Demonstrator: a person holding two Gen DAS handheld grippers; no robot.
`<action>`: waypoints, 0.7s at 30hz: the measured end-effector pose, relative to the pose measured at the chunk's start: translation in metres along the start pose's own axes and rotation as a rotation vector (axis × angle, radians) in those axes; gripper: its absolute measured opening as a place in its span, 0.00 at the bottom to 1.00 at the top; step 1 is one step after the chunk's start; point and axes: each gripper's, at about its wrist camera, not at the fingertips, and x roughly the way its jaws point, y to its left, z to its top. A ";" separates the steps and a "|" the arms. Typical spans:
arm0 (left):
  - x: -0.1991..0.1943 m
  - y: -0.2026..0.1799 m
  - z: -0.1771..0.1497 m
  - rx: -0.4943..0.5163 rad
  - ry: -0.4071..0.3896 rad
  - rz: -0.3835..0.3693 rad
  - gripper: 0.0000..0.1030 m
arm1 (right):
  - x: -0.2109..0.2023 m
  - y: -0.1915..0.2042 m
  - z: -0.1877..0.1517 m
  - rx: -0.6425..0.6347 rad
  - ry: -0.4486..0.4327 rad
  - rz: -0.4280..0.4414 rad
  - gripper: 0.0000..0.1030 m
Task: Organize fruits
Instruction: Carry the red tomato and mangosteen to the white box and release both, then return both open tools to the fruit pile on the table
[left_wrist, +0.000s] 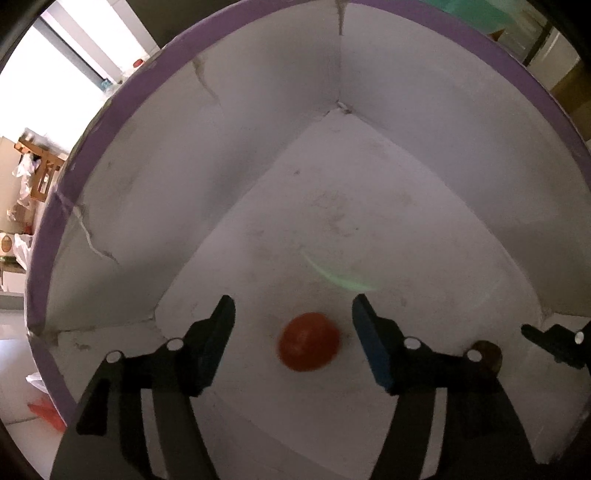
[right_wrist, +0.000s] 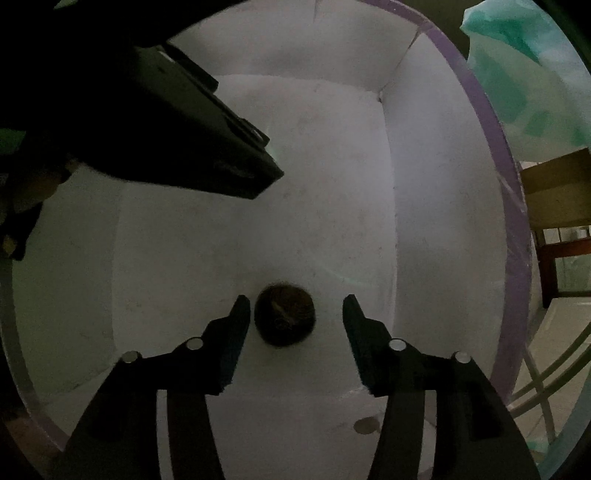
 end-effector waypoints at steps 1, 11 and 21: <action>0.001 0.004 -0.001 -0.005 -0.001 0.002 0.71 | -0.003 0.000 -0.001 -0.003 -0.008 0.000 0.56; -0.076 0.008 -0.004 -0.084 -0.264 -0.009 0.76 | -0.115 -0.011 -0.036 0.028 -0.301 0.051 0.59; -0.275 -0.117 0.016 0.072 -0.921 -0.254 0.99 | -0.265 -0.132 -0.202 0.455 -0.794 -0.137 0.82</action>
